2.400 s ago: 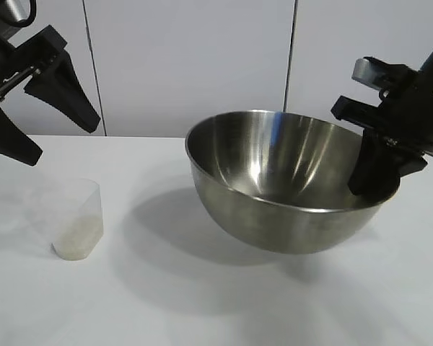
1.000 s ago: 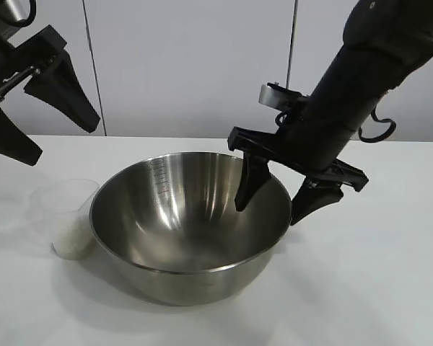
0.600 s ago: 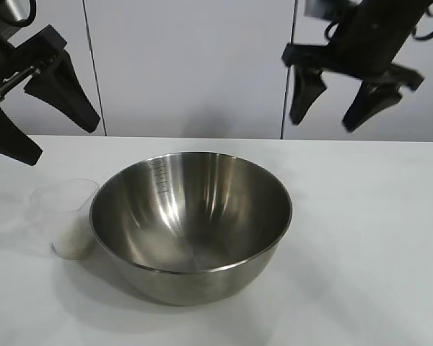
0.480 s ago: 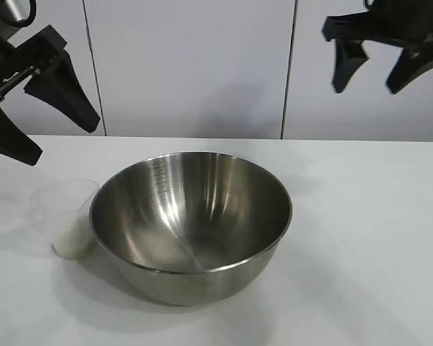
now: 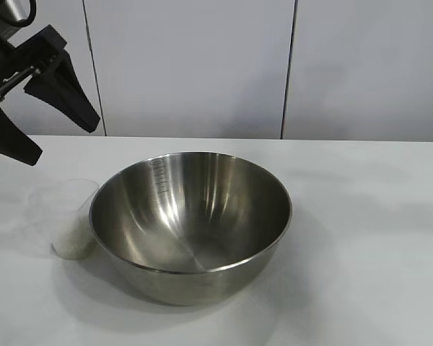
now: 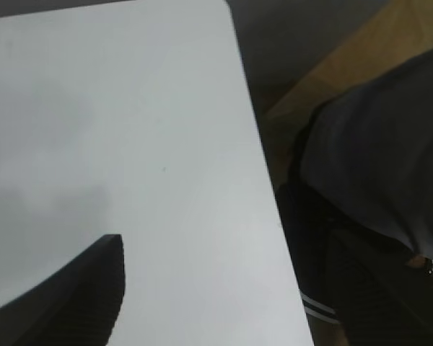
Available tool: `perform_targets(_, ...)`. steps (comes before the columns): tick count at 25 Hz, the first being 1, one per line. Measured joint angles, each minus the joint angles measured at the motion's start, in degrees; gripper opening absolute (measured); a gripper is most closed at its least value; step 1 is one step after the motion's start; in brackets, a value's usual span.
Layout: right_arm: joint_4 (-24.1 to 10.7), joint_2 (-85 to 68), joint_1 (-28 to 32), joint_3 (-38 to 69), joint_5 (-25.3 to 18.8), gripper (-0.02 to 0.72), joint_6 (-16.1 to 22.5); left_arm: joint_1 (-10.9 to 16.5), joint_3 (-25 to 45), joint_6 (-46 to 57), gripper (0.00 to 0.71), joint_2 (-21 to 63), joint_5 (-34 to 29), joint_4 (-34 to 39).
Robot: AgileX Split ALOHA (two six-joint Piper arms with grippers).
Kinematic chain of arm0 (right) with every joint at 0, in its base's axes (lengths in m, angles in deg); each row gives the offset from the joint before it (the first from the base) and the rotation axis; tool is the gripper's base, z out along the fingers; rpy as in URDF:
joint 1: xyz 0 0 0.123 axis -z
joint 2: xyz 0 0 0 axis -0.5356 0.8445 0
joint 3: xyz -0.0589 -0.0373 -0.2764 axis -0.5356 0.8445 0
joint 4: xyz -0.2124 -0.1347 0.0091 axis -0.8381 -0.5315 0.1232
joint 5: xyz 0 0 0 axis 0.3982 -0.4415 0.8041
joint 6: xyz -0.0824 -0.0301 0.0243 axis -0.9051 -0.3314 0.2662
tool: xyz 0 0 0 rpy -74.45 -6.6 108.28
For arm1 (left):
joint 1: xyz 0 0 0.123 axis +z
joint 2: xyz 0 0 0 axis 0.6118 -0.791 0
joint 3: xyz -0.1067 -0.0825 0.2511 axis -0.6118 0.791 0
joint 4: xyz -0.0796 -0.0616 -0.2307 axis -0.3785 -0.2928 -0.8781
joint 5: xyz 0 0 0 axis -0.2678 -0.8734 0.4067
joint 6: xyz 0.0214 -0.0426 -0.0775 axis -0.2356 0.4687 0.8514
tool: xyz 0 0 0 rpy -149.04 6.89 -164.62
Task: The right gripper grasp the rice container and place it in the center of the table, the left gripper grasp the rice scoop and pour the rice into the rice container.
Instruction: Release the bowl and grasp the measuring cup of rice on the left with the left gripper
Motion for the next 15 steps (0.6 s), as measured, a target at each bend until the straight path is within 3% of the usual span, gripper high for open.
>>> perform_targets(3, 3.4, -10.9, -1.1, 0.0, -2.2, 0.535, 0.1, 0.0, 0.0, 0.0, 0.622, 0.0, 0.1, 0.0)
perform_targets(11, 17.9, -41.6, -2.6, 0.0, -4.9, 0.535, -0.1, 0.0, 0.0, 0.0, 0.622, 0.0, 0.3, 0.0)
perform_targets(15, 20.9, -53.9, -2.6, 1.4, -4.9, 0.535, -1.9, 0.0, 0.0, 0.0, 0.622, 0.0, 0.3, 0.0)
